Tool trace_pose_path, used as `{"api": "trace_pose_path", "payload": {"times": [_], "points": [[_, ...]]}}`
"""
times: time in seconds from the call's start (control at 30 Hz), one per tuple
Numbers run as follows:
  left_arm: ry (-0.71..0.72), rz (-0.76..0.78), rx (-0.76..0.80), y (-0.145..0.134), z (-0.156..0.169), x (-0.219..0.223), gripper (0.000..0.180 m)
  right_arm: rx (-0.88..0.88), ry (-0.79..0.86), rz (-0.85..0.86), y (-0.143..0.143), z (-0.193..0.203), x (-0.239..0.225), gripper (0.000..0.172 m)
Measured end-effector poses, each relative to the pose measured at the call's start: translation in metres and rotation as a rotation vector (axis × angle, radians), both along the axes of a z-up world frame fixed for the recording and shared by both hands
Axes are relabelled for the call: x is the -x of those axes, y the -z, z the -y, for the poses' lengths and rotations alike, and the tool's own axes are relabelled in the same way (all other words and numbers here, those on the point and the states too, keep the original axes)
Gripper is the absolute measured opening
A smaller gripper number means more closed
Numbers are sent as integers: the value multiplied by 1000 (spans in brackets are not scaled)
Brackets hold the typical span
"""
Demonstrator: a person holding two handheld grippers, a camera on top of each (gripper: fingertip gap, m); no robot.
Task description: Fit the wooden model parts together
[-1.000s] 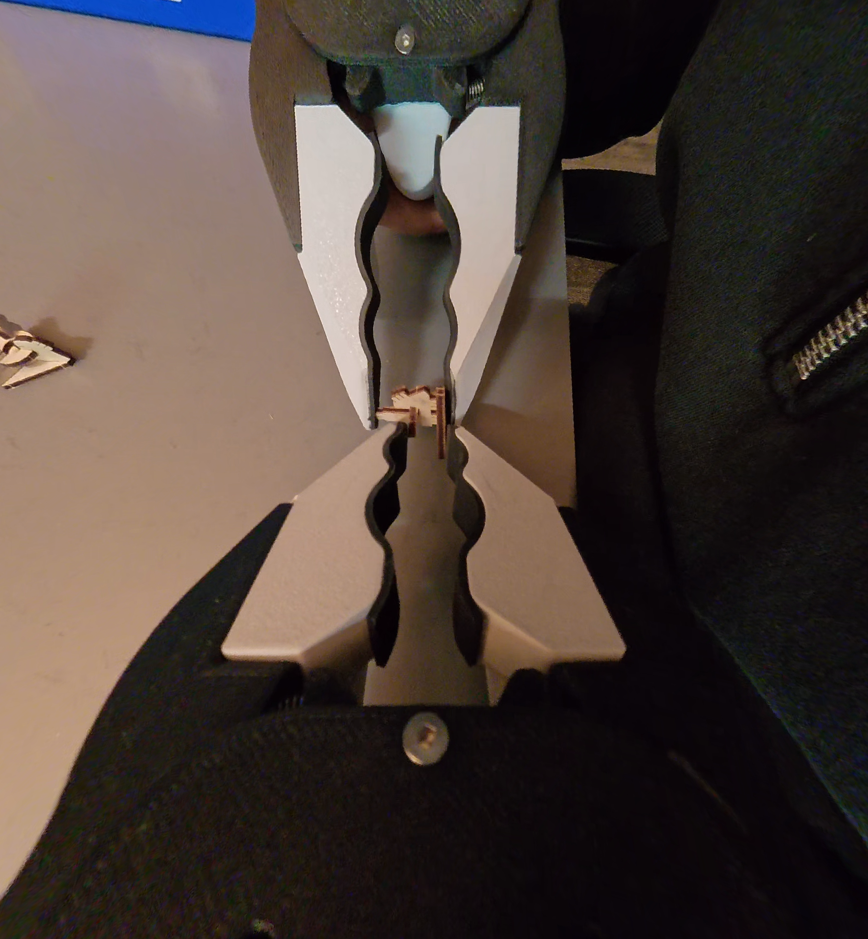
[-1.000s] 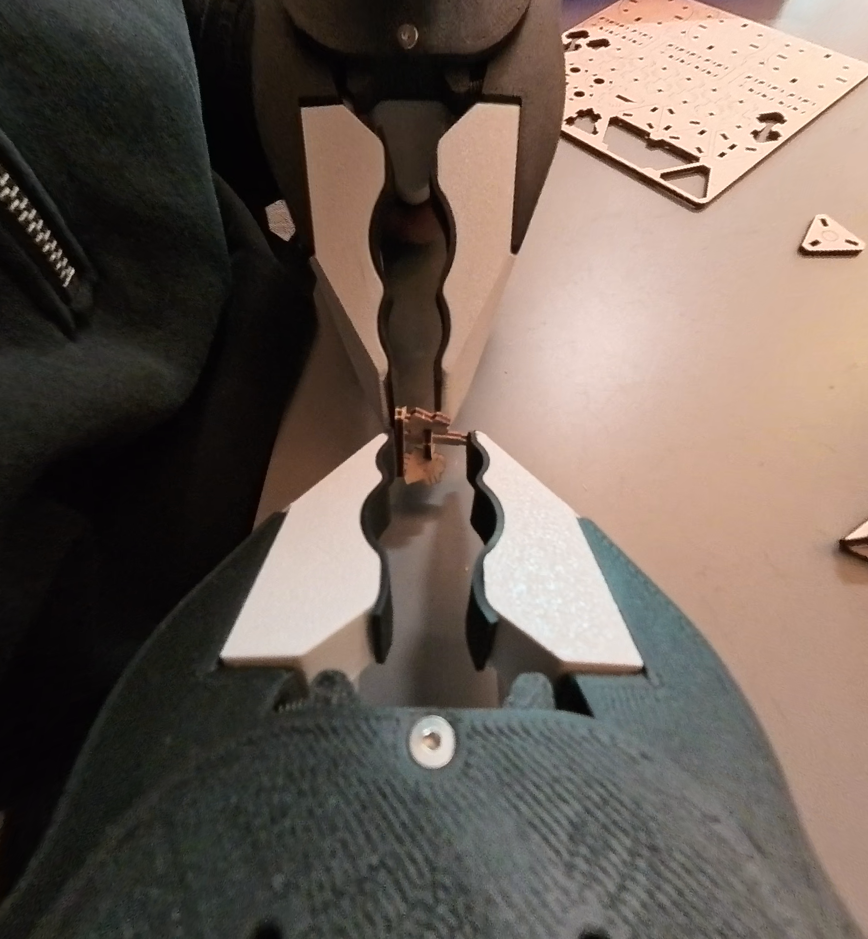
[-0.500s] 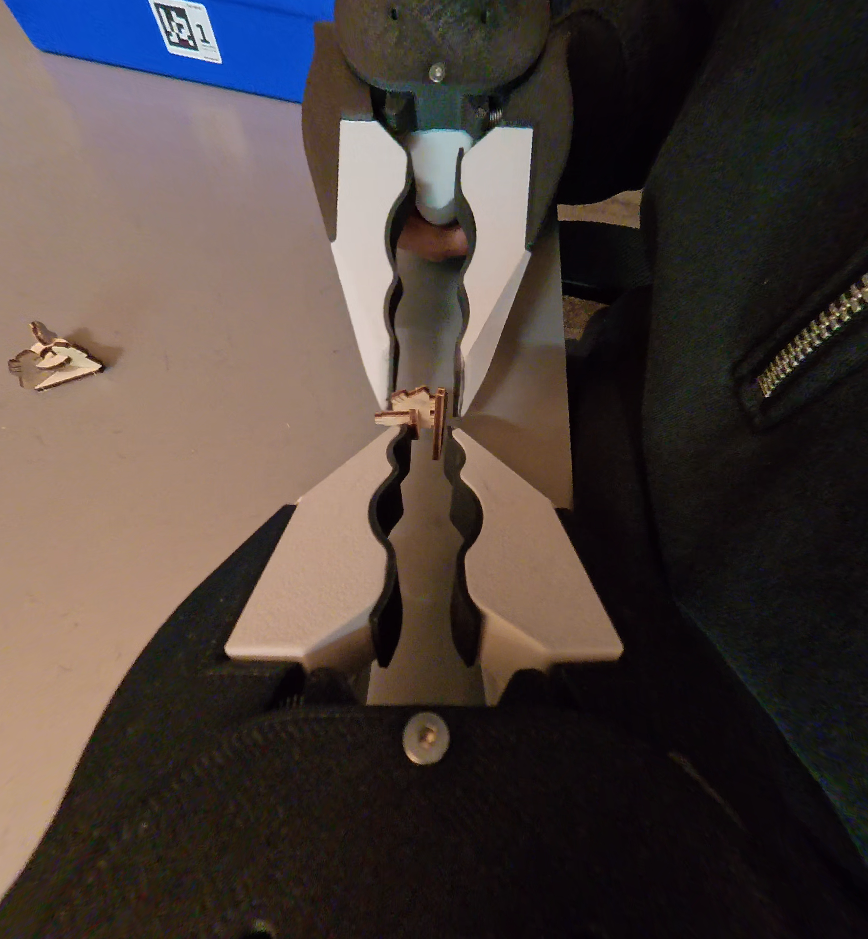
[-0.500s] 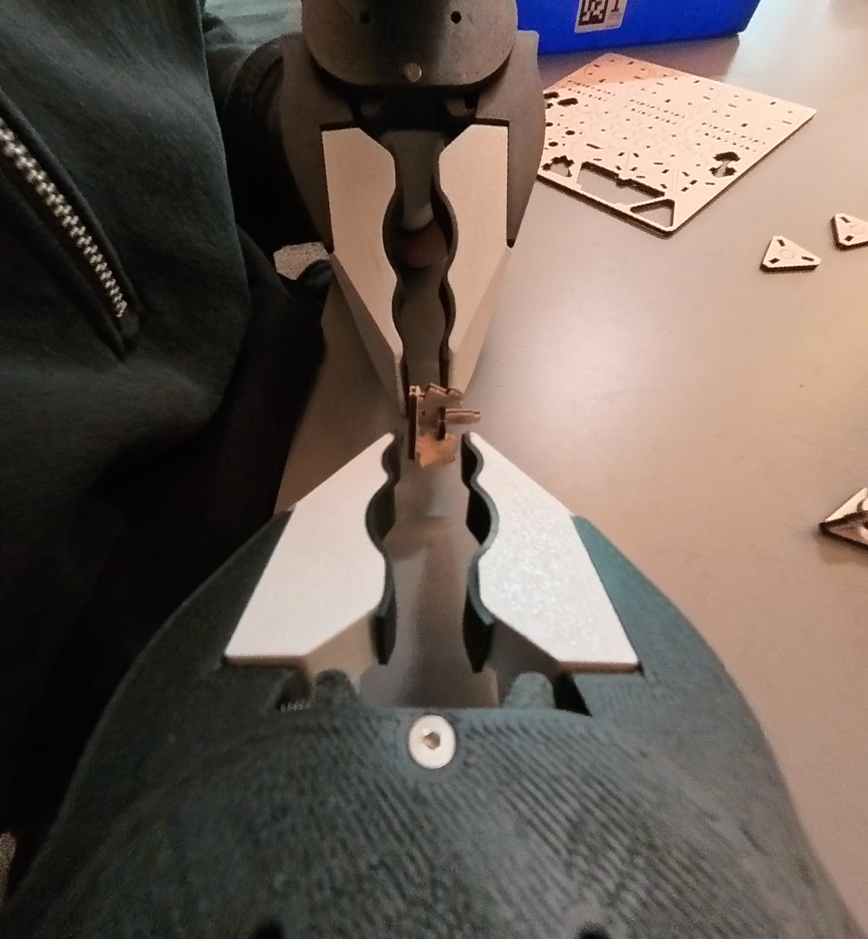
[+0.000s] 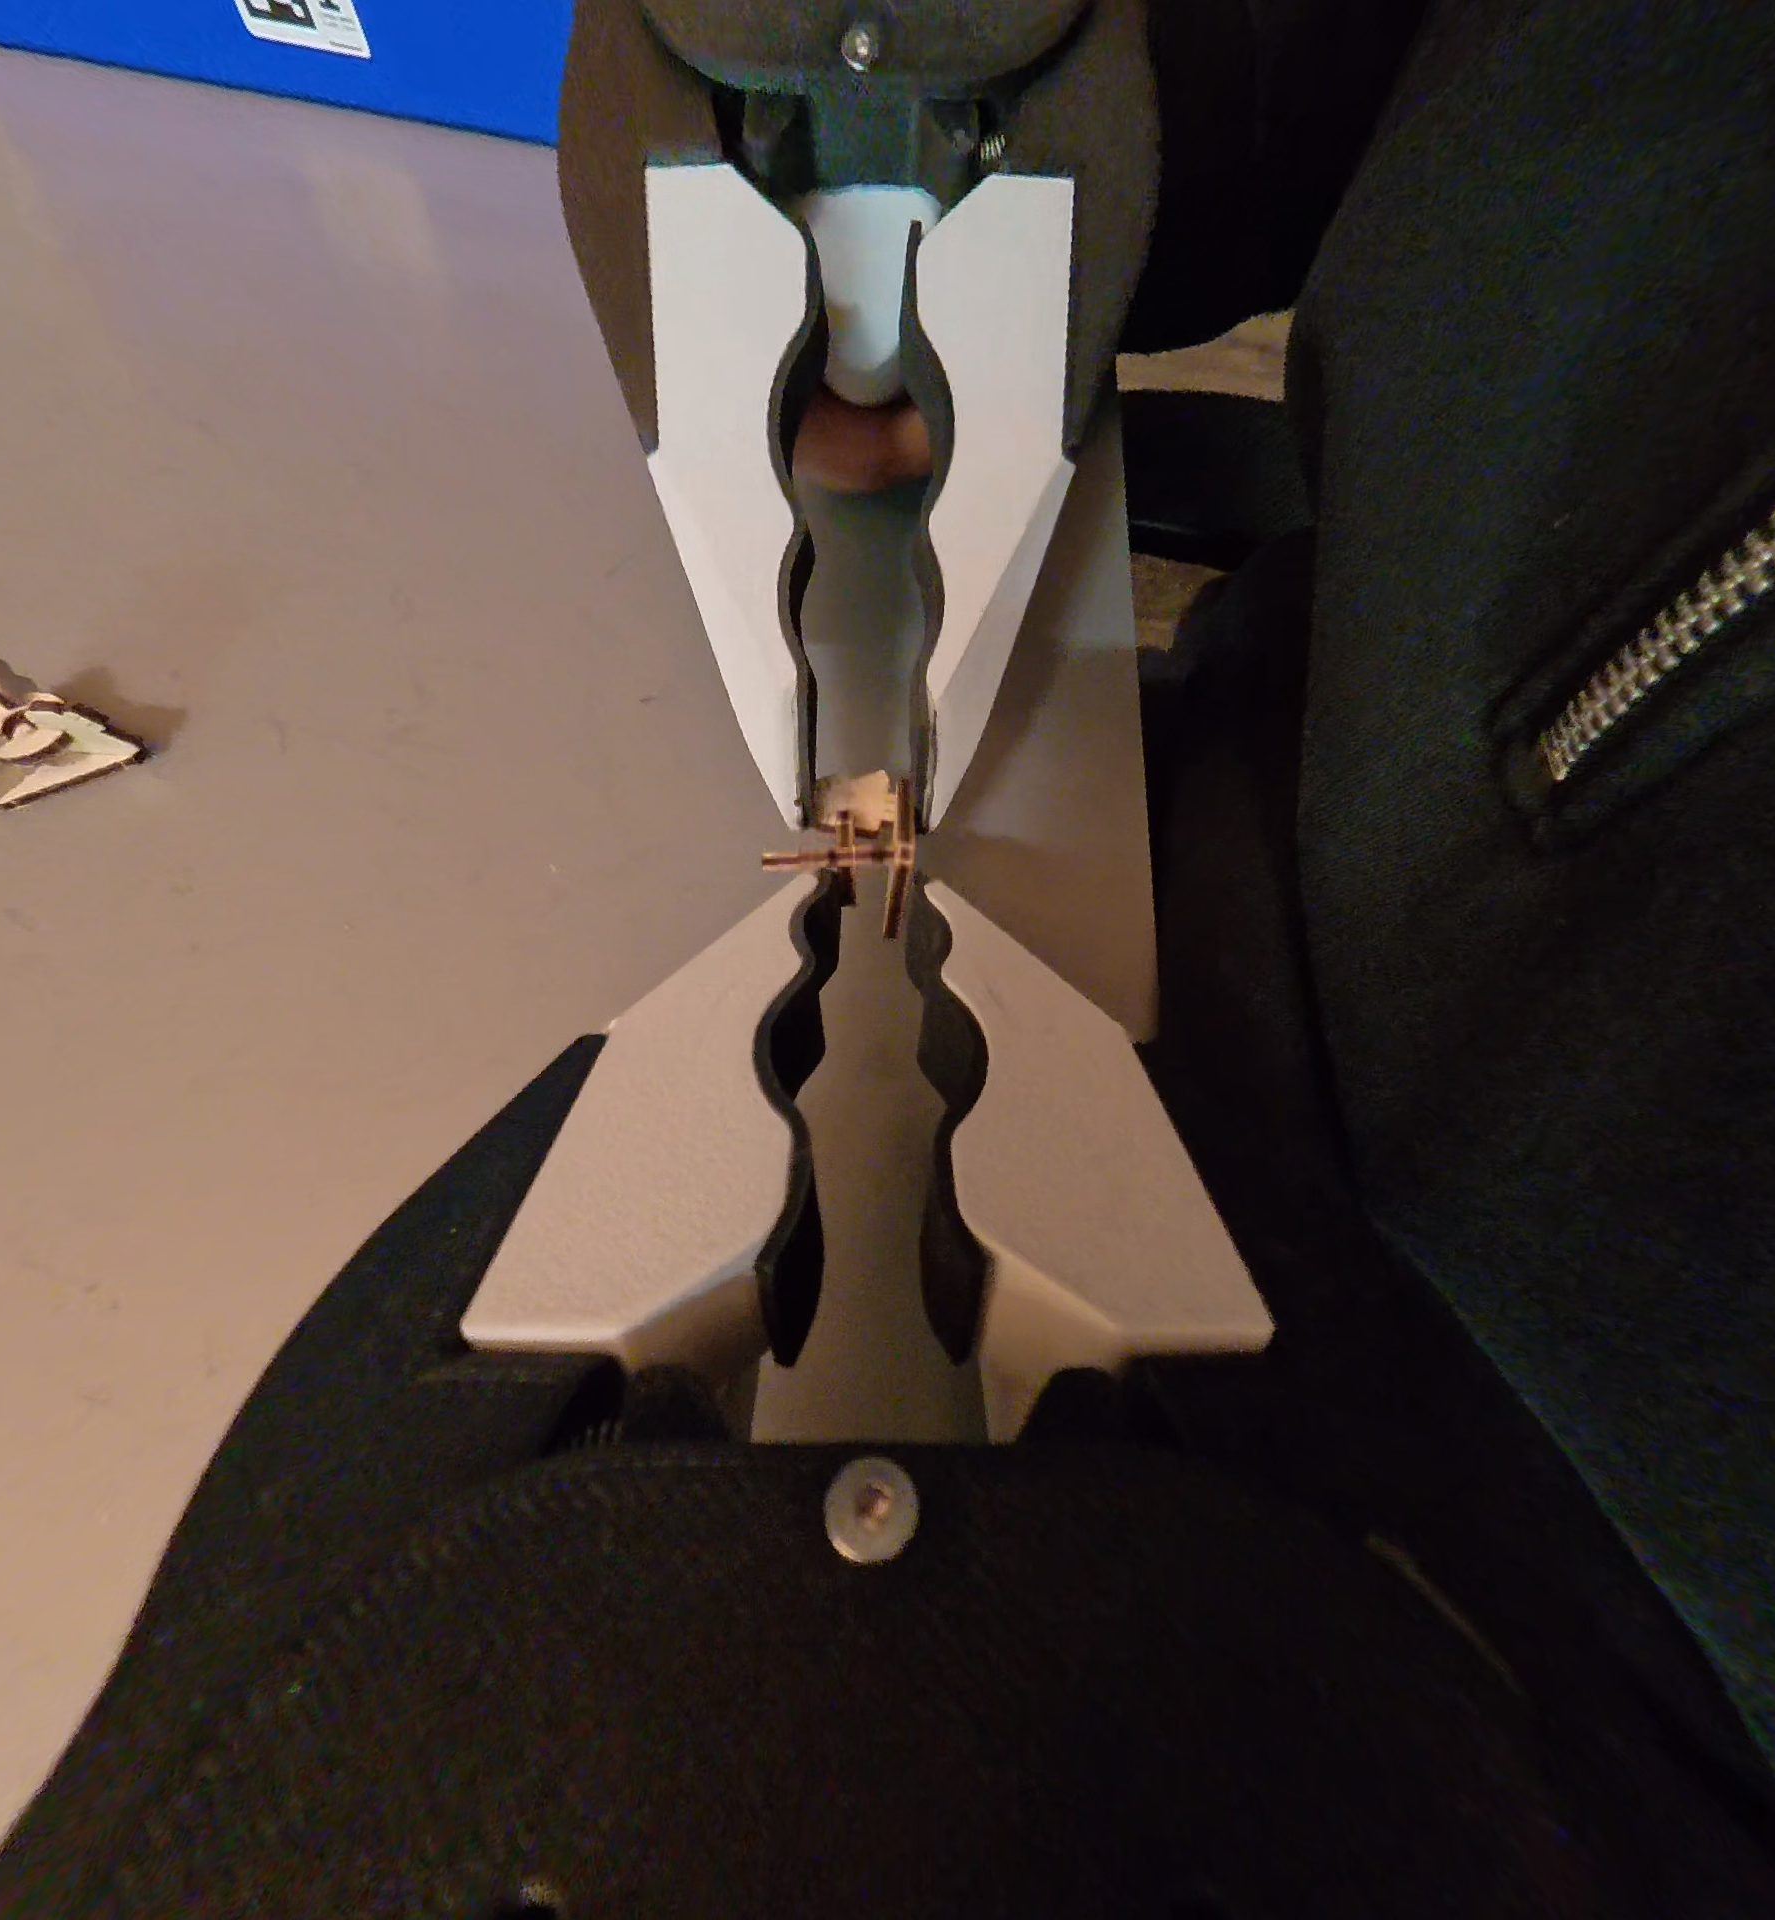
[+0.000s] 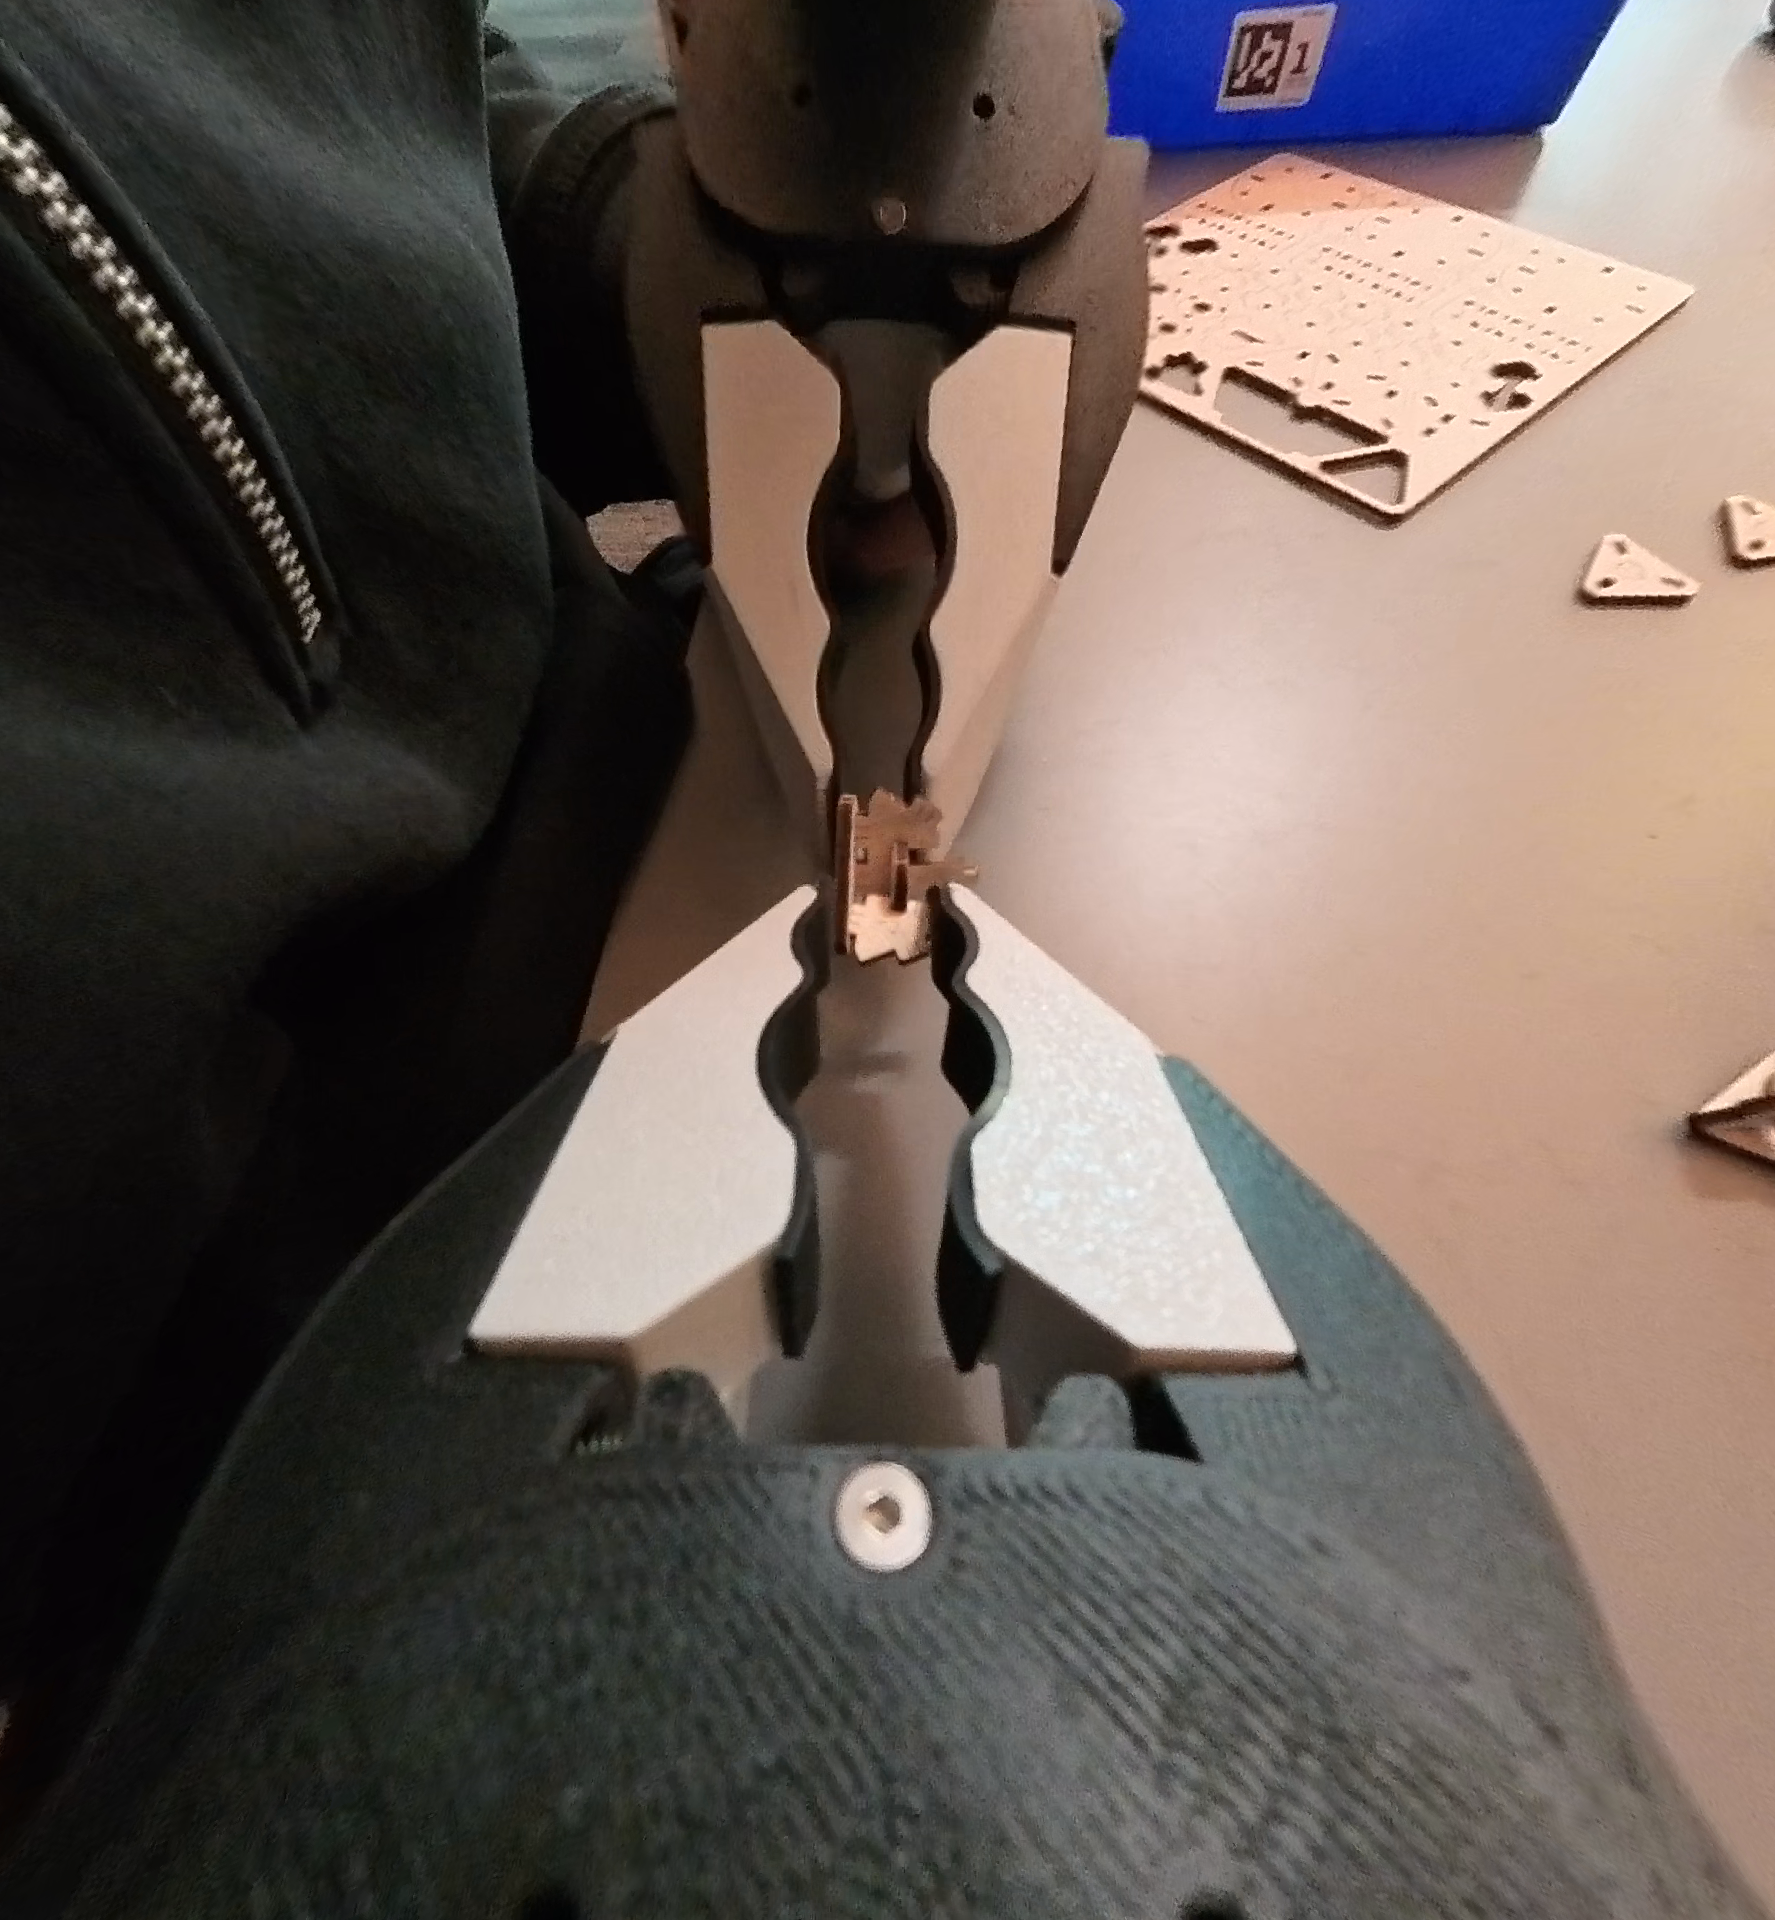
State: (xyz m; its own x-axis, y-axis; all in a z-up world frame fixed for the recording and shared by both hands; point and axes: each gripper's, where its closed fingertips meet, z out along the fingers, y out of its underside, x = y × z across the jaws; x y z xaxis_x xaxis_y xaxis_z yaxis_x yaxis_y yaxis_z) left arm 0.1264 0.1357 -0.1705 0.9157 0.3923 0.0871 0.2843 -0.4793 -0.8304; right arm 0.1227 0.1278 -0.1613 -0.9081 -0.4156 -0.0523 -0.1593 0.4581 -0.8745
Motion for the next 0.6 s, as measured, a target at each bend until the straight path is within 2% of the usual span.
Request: {"api": "trace_pose_path", "payload": {"times": [0.07, 0.37, 0.43, 0.5, 0.6], "points": [[4, -16, 35, 4, -1, -1, 9, -17, -21, -2, 3, -1, -3, 12], [-28, -23, 65, 7, 1, 4, 8, -29, -4, -21, 6, 0, 1, 12], [-37, -22, 38, 4, 1, 5, 9, -8, 23, 5, 1, 1, 4, 14], [-34, -23, 30, 3, 2, 5, 9, -17, 36, 21, 1, 1, 5, 32], [-39, -39, 32, 2, 2, 5, 9, -29, 23, 40, 2, -1, 5, 25]]}}
